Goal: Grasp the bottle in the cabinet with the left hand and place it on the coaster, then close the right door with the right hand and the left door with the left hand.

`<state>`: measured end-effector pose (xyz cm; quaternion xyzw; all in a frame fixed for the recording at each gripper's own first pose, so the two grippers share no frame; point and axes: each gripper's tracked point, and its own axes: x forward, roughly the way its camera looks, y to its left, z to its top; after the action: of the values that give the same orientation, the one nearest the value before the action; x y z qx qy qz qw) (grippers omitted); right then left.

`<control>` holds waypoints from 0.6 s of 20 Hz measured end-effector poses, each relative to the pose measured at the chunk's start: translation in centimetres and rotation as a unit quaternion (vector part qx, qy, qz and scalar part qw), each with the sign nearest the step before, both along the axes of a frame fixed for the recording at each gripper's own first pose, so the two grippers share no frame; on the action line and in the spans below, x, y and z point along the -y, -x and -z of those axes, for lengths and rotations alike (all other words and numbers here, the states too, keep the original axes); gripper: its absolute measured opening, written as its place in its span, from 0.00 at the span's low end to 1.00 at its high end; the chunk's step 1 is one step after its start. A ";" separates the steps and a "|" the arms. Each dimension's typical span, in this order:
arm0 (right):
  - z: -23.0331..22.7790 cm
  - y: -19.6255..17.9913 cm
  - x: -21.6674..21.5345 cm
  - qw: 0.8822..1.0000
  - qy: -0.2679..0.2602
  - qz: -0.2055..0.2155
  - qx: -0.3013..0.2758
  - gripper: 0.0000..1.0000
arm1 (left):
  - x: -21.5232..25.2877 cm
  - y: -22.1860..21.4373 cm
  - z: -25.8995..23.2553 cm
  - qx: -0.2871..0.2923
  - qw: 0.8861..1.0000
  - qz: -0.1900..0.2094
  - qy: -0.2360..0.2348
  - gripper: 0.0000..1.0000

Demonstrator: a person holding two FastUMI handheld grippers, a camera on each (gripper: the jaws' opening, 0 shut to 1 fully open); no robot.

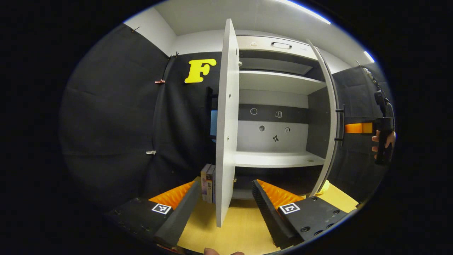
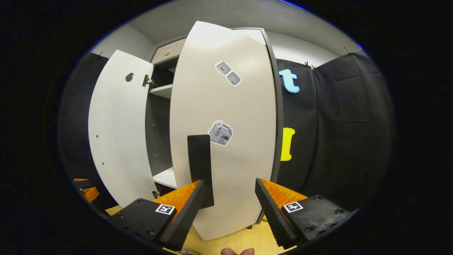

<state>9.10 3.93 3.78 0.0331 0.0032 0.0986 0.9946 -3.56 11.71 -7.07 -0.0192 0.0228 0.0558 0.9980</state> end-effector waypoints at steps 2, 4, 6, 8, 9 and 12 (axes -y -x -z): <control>0.0 -1.0 -1.1 1.000 -0.001 0.000 0.004 0.95 | -0.7 0.1 -0.1 -0.001 1.000 -0.004 -0.006 0.95; 0.0 -1.7 -1.8 1.000 -0.009 0.000 0.002 0.95 | -1.2 0.2 -0.2 0.000 1.000 -0.008 -0.008 0.95; 0.1 -2.3 -2.3 1.000 -0.014 0.001 0.002 0.95 | -1.8 0.4 -0.4 0.001 1.000 -0.013 -0.007 0.95; 0.1 -2.7 -2.7 1.000 -0.011 0.003 0.001 0.94 | -2.5 0.5 -0.6 0.003 1.000 -0.018 -0.010 0.95; 0.0 -2.8 -2.8 1.000 -0.008 0.006 0.001 0.94 | -3.0 0.5 -0.8 0.005 1.000 -0.021 -0.013 0.95; 0.1 -2.4 -3.1 1.000 -0.002 0.005 -0.004 0.95 | -4.2 0.3 -1.5 0.008 0.999 -0.029 -0.013 0.95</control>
<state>11.49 7.05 3.70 0.0350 0.0064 0.0936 0.9950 -3.85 15.91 -5.59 -0.0074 0.0133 0.0846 0.9963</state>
